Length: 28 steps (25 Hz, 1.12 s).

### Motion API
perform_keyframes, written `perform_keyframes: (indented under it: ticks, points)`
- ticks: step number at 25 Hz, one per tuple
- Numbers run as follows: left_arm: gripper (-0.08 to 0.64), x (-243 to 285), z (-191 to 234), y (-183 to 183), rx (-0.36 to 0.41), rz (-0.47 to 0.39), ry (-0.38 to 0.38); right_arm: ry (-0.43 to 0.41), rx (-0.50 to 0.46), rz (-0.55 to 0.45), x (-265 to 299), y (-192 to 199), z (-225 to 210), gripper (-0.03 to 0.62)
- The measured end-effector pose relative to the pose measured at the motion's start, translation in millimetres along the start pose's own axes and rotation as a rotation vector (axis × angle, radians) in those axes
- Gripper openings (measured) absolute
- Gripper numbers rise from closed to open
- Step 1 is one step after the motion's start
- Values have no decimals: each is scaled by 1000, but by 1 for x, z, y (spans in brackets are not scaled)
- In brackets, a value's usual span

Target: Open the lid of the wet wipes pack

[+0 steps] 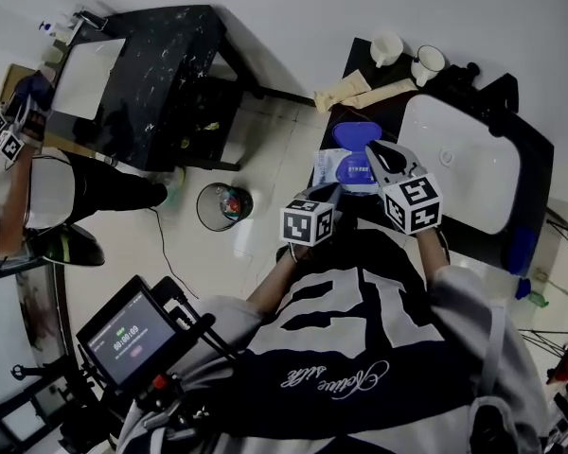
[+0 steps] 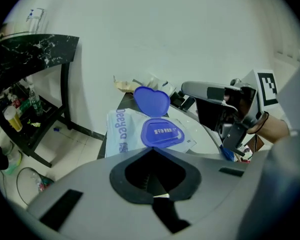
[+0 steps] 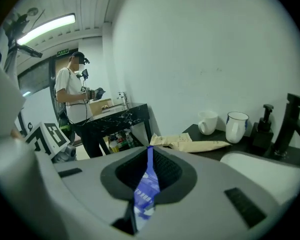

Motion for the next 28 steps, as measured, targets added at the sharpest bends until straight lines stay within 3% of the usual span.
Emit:
perform_keyframes:
  ticks: [9, 13, 18, 20, 28]
  points:
    - [-2, -32, -6, -37, 28, -145, 75, 70, 92, -36, -15, 36, 23, 31]
    - [-2, -72, 1, -51, 32, -181, 138, 112, 138, -58, -14, 30, 58, 31]
    - [-2, -115, 10, -45, 86, -177, 241, 202, 172, -93, -16, 28, 112, 31]
    - [-2, -121, 12, -39, 107, -164, 265, 226, 185, -111, -17, 32, 126, 0]
    - [-2, -138, -1, -6, 191, -96, 361, 346, 244, -157, -45, 55, 168, -2]
Point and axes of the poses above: the fingertips, and each gripper's own axes: x forward along the fingers, z to its left, y out of its underside, the point moved 2 cm from there along -x, backward along the fingers, and after that the axes turned 15 degrees about -y, right-handed, at the moved point
